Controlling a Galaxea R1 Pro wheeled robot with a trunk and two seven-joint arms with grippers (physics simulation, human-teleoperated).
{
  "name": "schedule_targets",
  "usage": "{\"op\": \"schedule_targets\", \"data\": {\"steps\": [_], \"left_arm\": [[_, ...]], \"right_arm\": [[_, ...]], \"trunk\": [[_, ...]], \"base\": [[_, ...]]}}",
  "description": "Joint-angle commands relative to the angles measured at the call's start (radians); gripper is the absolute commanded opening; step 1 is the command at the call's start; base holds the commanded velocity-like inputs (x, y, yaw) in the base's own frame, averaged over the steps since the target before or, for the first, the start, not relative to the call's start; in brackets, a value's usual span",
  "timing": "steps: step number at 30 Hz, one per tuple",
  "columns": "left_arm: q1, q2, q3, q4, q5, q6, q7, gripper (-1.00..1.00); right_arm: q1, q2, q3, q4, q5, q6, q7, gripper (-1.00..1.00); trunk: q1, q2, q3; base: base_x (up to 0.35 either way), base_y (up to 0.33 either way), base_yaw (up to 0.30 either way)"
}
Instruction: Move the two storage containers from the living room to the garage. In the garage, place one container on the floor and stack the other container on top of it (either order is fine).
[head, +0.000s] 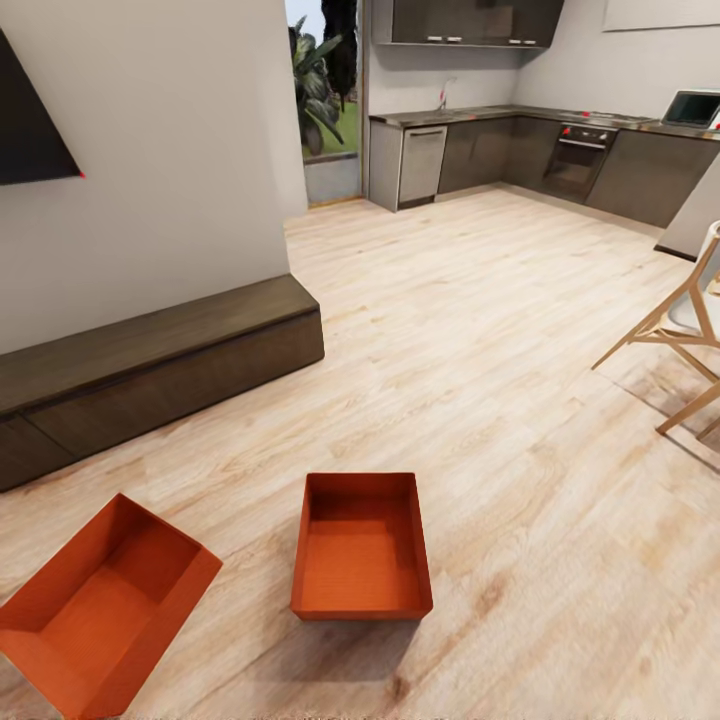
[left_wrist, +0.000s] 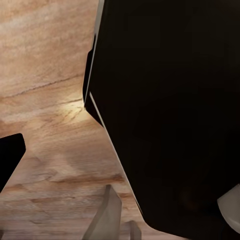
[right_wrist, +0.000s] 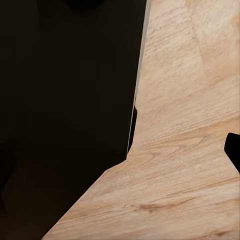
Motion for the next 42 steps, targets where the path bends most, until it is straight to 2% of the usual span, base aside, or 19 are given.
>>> {"op": "schedule_targets", "data": {"steps": [1, 35, 42], "left_arm": [[0.001, 0.0, 0.004, -0.003, 0.006, 0.007, 0.001, 1.0], [0.0, 0.0, 0.005, -0.003, 0.006, 0.007, 0.001, 1.0], [0.001, 0.0, 0.004, -0.003, 0.006, 0.007, 0.001, 1.0]], "right_arm": [[-0.001, 0.0, 0.008, 0.003, -0.01, -0.005, 0.004, 1.0], [-0.001, 0.0, 0.008, 0.003, -0.01, -0.005, 0.003, 1.0], [-0.001, 0.0, 0.005, 0.003, -0.011, -0.006, 0.003, 1.0]], "trunk": [[0.0, 0.0, -0.002], [0.0, 0.0, -0.058], [0.0, 0.0, -0.062]], "base": [[0.0, 0.0, 0.0], [0.0, 0.0, 0.0], [0.0, 0.0, 0.0]]}}
